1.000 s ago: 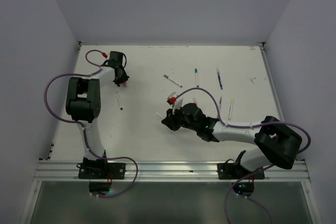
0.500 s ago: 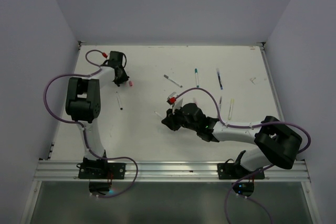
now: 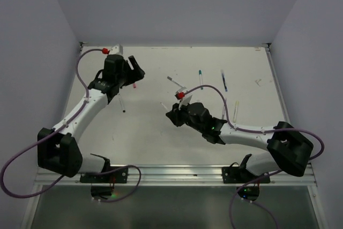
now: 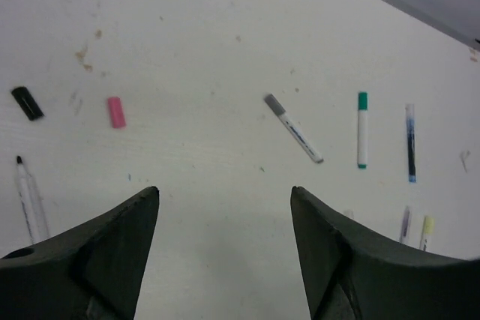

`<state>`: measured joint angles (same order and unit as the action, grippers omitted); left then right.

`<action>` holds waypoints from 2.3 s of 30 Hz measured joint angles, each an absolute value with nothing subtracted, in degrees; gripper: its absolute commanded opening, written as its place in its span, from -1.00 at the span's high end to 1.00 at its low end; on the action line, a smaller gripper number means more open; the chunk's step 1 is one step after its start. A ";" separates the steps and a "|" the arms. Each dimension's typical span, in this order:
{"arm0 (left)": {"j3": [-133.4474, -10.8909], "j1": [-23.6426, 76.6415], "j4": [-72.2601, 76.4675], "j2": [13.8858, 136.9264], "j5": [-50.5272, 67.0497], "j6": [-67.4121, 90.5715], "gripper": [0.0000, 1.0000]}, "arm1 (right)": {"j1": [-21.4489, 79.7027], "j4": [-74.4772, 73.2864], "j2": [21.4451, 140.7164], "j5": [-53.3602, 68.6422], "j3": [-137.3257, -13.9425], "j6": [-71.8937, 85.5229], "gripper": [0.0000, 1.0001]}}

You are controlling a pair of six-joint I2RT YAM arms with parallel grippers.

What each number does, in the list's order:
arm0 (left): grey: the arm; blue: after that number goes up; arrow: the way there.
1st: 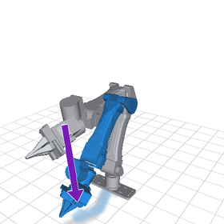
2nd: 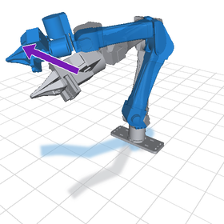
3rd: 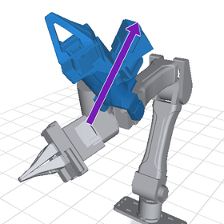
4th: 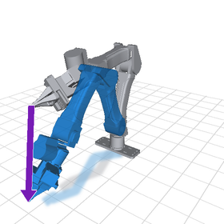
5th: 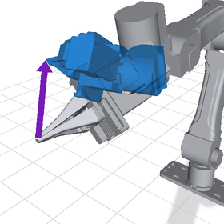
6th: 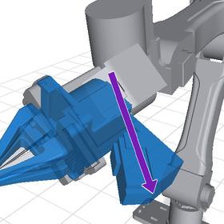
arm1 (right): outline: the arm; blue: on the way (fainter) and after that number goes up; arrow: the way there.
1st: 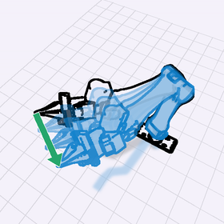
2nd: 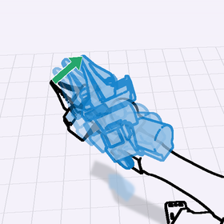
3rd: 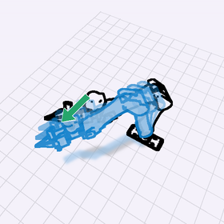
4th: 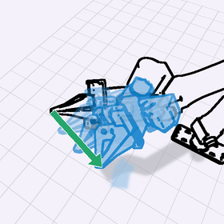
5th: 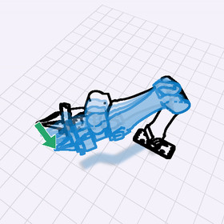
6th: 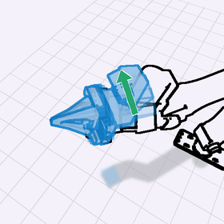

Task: Open the pen caps

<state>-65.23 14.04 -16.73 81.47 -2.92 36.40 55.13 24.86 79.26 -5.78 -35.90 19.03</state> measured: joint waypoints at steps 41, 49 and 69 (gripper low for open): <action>-44.75 37.78 -4.64 73.32 -3.51 55.55 1.00 | 55.18 28.73 80.25 -12.16 -37.36 23.49 -0.31; -45.80 28.99 -14.00 76.20 -4.86 45.89 1.00 | 55.18 26.00 77.08 -12.56 -36.27 22.83 -0.97; -58.48 14.94 -23.94 97.12 -5.65 31.40 0.85 | 55.16 21.30 76.31 -14.28 -36.27 20.91 -0.97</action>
